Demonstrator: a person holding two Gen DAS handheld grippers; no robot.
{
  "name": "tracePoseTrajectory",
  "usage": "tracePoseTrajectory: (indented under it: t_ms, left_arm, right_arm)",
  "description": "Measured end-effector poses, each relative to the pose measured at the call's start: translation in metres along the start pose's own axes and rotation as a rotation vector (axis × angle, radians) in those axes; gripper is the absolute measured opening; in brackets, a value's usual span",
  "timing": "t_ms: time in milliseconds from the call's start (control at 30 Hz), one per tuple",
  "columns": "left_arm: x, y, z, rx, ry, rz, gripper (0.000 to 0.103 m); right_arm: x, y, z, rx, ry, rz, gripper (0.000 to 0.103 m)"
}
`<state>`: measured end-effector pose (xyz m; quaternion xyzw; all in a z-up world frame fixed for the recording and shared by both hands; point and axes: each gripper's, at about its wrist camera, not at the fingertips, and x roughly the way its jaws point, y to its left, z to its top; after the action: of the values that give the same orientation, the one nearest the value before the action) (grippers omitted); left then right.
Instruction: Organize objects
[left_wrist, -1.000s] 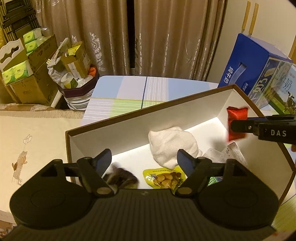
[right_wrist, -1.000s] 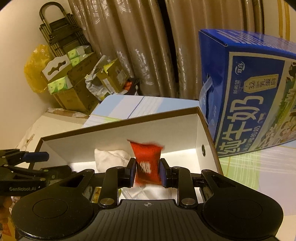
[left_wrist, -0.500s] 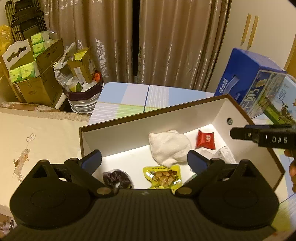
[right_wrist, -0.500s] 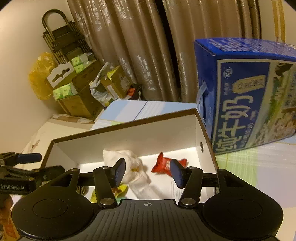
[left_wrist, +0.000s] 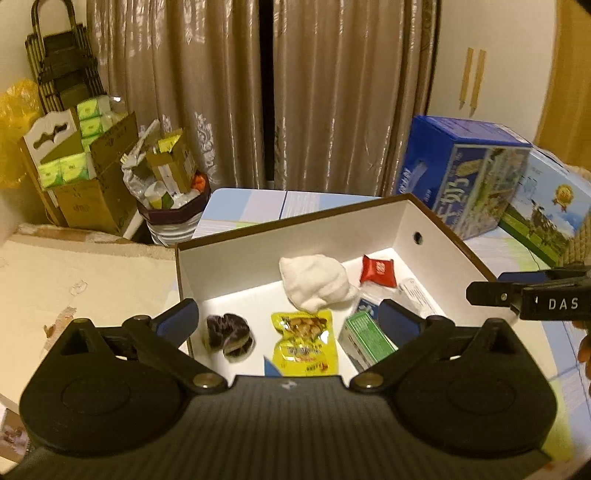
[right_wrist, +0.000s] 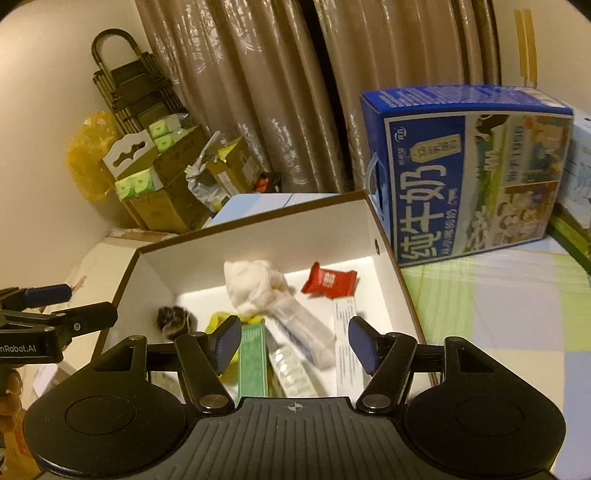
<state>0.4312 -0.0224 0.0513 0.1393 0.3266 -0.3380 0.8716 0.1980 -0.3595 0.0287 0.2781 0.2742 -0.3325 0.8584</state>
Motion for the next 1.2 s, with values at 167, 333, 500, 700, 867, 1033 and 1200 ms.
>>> tracePoseTrajectory:
  t_ms: [167, 333, 500, 700, 867, 1033, 1200]
  left_arm:
    - [-0.029, -0.014, -0.022, 0.014, -0.002, 0.012, 0.102]
    - [-0.057, -0.023, -0.04, -0.006, 0.018, 0.015, 0.102]
    - [-0.079, -0.032, -0.061, -0.046, 0.046, 0.014, 0.102]
    - [-0.106, -0.043, -0.087, -0.078, 0.075, 0.01, 0.102]
    - [-0.124, -0.056, -0.106, -0.083, 0.101, 0.005, 0.102]
    - [-0.143, -0.072, -0.125, -0.081, 0.116, -0.003, 0.102]
    - [-0.159, -0.091, -0.14, -0.081, 0.124, -0.013, 0.102]
  right_arm:
    - [-0.028, 0.005, -0.021, -0.012, -0.007, 0.007, 0.062]
    - [-0.057, 0.01, -0.044, -0.003, -0.011, 0.022, 0.062]
    - [-0.084, 0.012, -0.064, 0.0, -0.01, 0.019, 0.062]
    - [-0.111, 0.01, -0.092, 0.003, 0.008, 0.008, 0.062]
    - [-0.136, 0.006, -0.112, 0.011, 0.021, 0.006, 0.062]
    - [-0.158, 0.004, -0.13, -0.004, 0.038, 0.005, 0.062]
    - [-0.179, 0.004, -0.148, -0.03, 0.058, 0.007, 0.062]
